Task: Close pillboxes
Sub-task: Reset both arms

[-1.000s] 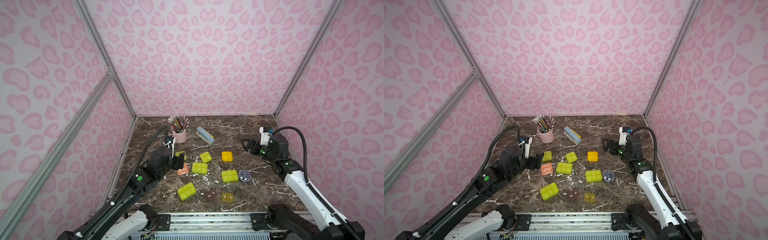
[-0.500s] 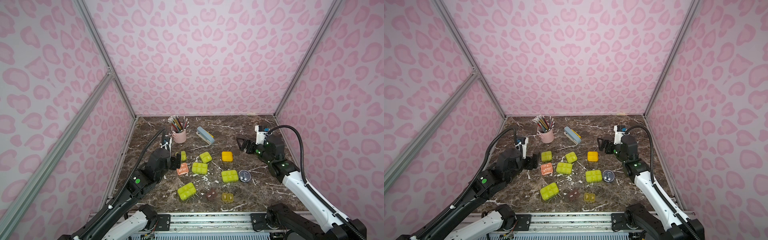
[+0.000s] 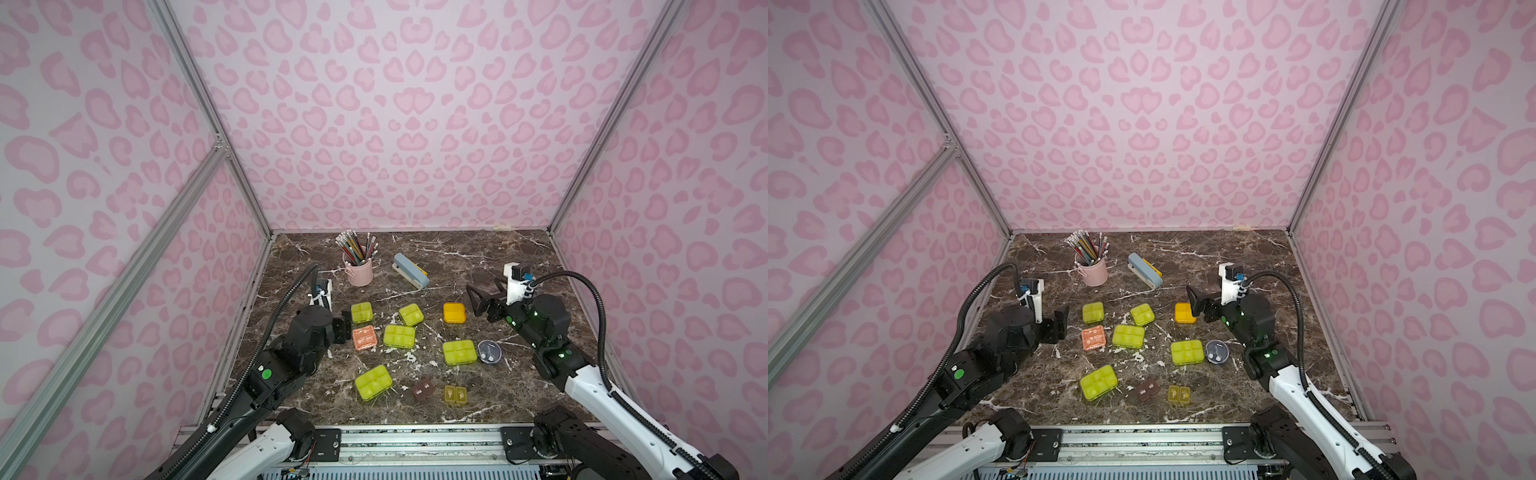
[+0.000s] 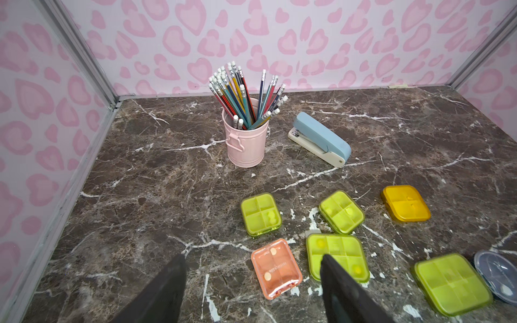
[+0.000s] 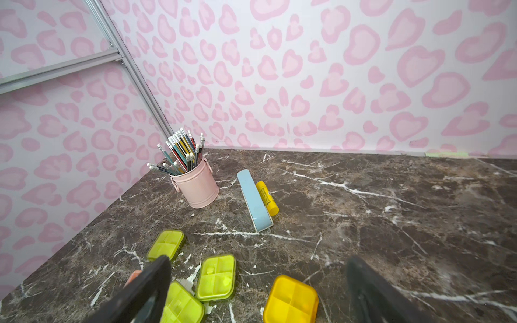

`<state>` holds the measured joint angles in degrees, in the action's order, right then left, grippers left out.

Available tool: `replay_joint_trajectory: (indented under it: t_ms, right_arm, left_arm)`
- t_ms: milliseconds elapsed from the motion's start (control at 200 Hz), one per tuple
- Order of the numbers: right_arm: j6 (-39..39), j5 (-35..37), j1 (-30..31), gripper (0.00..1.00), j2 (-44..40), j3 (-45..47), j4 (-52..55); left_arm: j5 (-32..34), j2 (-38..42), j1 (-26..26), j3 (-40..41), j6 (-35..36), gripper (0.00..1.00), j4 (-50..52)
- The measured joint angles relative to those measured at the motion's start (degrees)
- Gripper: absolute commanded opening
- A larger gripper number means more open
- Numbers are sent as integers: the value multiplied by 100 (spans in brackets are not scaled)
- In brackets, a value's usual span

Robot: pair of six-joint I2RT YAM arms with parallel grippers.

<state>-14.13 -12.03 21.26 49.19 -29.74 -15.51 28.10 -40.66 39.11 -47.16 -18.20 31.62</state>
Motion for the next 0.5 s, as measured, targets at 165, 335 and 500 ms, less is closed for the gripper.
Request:
replay_joint_trajectory:
  t_ms: [165, 335, 500]
  right_arm:
    - [295, 2, 2, 98, -120, 190, -289]
    - [509, 24, 2, 98, -229, 376, -514]
    - [579, 46, 2, 98, -299, 595, -748]
  left_arm:
    - [210, 293, 0, 258, -15, 71, -17]
    - [332, 566, 0, 533, -4, 67, -127]
    - [389, 754, 0, 706, 48, 64, -227]
